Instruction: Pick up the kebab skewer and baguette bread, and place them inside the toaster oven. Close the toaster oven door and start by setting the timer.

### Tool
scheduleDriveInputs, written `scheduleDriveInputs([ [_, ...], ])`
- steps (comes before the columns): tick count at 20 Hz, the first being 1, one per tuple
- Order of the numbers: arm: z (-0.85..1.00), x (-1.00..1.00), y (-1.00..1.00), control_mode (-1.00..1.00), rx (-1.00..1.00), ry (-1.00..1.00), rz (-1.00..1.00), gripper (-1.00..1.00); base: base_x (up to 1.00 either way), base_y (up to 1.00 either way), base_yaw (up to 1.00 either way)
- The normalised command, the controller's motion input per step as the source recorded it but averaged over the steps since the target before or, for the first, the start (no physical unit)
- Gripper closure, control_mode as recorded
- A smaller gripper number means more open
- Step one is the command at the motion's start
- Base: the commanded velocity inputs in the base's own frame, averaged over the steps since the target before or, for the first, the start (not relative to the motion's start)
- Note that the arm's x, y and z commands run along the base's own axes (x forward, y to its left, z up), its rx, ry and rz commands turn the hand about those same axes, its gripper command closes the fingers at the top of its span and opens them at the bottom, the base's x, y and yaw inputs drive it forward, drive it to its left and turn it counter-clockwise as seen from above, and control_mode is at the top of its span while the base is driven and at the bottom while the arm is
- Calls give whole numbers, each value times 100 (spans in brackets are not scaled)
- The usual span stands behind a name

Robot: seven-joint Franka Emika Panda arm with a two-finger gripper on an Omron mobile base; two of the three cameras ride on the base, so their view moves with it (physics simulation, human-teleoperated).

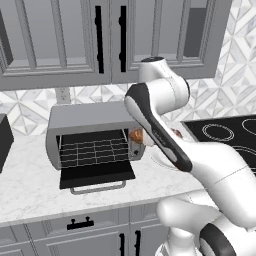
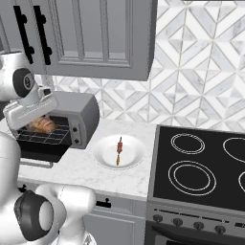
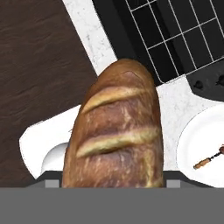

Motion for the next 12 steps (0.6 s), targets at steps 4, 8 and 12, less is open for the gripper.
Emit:
scheduleDriveInputs([
  [4,16,-33,91,-100,-7,-1,43,100,0,0,0],
  [8,7,-2,85,-100,-3,-6,46,100,0,0,0],
  [12,-44,29,79,-100,0,-12,40,100,0,0,0],
])
